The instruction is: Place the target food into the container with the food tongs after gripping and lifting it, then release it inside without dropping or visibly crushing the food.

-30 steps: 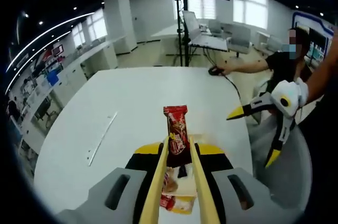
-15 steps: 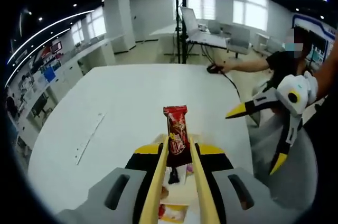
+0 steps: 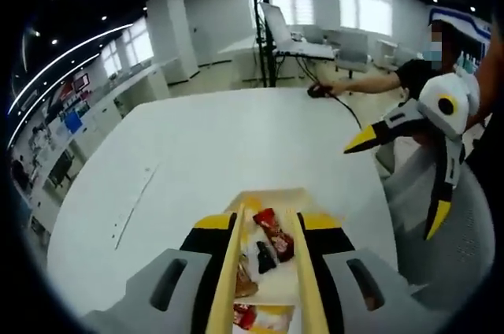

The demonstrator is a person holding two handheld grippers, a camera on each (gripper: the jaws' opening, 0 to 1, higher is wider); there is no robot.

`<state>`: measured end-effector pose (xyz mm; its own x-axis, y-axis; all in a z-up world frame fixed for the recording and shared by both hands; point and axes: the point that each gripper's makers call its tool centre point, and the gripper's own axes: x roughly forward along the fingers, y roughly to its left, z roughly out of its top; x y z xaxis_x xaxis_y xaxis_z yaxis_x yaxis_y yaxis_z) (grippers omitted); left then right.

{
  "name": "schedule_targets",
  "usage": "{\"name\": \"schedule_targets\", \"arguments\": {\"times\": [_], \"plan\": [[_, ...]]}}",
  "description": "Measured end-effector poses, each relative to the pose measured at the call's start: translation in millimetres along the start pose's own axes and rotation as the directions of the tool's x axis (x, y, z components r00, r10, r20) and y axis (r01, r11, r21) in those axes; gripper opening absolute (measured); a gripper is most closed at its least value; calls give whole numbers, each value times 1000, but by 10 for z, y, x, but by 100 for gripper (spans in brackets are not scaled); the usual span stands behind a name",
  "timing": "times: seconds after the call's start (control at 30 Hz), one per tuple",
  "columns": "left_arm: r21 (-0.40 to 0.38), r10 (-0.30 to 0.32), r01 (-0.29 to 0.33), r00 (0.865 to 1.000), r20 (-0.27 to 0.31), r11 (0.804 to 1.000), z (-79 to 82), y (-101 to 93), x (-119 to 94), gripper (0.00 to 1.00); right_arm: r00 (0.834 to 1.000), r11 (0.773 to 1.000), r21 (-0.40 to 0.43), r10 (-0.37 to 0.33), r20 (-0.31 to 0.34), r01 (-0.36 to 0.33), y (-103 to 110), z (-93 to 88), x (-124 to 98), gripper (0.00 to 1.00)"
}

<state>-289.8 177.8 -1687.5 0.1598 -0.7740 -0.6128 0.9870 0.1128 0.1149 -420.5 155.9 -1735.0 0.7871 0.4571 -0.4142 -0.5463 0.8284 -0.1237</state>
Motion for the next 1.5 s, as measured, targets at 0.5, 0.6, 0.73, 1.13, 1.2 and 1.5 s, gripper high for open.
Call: {"name": "schedule_targets", "arguments": {"times": [0.5,0.6,0.73,1.13,1.2,1.5], "plan": [[1,34,-34,999,32,999,-120,136,-235,27,1000,1000,6,2,0,-2,-1,-1,-3,99],[-19,53,-53,998,32,998,-202,184,-296,27,1000,1000,5,6,-3,-6,6,-10,2,99],[-33,110,-110,994,0,993,-389,281,-383,27,1000,1000,5,11,-7,-10,17,-15,4,99],[-112,225,-224,974,-4,968,-822,437,-689,27,1000,1000,9,22,-7,-21,35,-15,11,99],[-112,226,-227,974,-15,968,-918,423,-709,27,1000,1000,5,27,-12,-27,51,-21,14,99],[-77,170,-176,983,-71,981,-1311,170,-633,27,999,999,-2,40,-20,-40,79,-37,25,99]]}}
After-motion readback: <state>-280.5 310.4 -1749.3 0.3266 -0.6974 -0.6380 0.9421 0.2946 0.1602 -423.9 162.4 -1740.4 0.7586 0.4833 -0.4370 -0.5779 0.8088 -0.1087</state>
